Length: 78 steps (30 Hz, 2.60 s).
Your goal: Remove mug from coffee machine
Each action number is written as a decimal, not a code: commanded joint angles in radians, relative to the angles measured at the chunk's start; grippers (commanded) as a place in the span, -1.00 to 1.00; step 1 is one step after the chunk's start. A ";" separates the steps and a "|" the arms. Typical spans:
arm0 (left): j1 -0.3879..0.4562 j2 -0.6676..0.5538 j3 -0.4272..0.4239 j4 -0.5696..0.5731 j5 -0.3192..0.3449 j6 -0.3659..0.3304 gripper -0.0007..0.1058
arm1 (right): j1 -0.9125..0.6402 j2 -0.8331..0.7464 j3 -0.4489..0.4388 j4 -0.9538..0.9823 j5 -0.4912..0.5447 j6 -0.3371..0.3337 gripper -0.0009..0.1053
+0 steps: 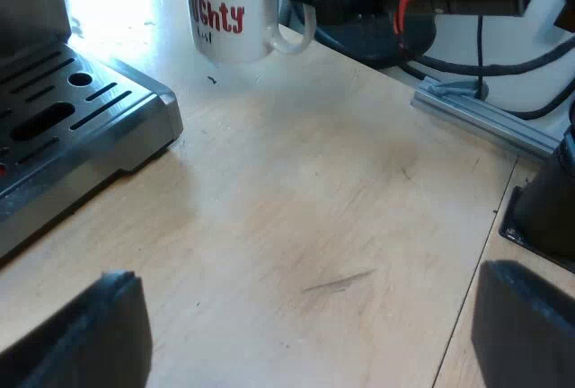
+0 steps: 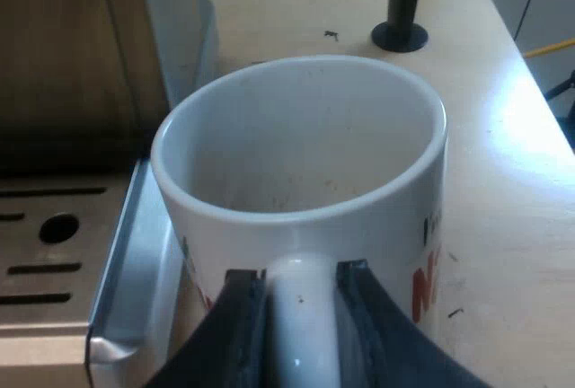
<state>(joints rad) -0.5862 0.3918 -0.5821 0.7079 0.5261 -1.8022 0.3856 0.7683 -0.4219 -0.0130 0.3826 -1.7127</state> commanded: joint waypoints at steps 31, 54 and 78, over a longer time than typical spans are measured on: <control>-0.004 0.002 -0.003 -0.011 0.010 -0.008 0.50 | -0.097 0.528 0.057 -0.643 -0.087 -0.071 -0.98; -0.004 0.002 -0.003 -0.011 -0.031 -0.004 0.50 | -0.091 0.432 0.057 -0.376 -0.177 0.011 0.26; -0.004 0.002 -0.024 -0.006 -0.181 -0.051 0.50 | -0.091 -0.234 -0.195 0.749 -0.229 0.011 0.26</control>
<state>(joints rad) -0.5862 0.3918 -0.5892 0.7079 0.3723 -1.8354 0.2944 0.5386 -0.5951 0.6781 0.1579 -1.6966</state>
